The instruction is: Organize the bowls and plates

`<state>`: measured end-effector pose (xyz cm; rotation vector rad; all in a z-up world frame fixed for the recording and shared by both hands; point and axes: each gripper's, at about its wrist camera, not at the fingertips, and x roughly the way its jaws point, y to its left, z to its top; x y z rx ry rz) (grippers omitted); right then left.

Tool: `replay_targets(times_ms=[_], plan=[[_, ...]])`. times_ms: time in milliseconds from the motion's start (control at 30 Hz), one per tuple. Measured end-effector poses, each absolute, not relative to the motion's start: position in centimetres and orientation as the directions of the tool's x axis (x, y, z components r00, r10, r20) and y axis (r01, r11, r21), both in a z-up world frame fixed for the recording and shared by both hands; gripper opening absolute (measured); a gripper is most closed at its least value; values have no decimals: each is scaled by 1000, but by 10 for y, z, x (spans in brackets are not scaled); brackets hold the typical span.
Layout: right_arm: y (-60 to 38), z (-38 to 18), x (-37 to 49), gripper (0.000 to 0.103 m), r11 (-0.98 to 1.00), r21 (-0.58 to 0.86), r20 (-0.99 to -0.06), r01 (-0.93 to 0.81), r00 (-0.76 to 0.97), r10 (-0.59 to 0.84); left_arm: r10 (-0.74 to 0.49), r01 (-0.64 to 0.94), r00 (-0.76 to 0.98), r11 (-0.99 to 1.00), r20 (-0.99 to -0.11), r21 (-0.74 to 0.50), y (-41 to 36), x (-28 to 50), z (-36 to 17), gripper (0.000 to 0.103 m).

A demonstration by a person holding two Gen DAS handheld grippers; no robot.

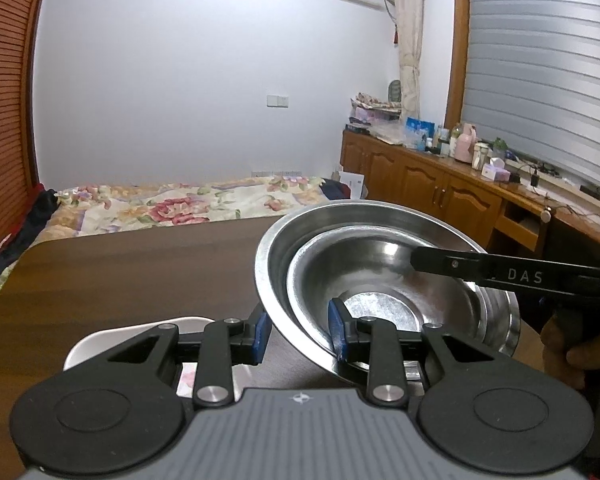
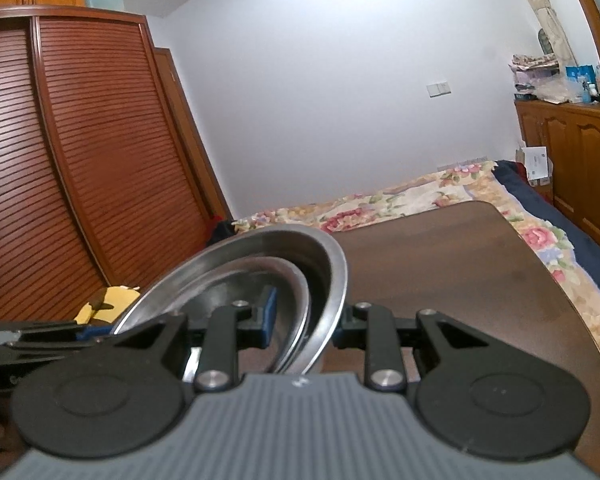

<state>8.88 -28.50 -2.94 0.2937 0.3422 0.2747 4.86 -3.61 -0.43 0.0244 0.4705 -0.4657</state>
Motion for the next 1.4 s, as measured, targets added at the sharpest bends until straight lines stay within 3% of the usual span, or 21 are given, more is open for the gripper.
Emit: replay_targets(times_ms=[800, 1400], plan=[[-222, -11, 103, 29, 882, 302, -270, -361, 855, 443, -302, 303, 847, 950, -437, -68, 31, 35, 18, 33], [-185, -16, 107, 29, 864, 276, -317, -421, 809, 495, -255, 246, 845, 966, -470, -81, 66, 30, 6, 33]])
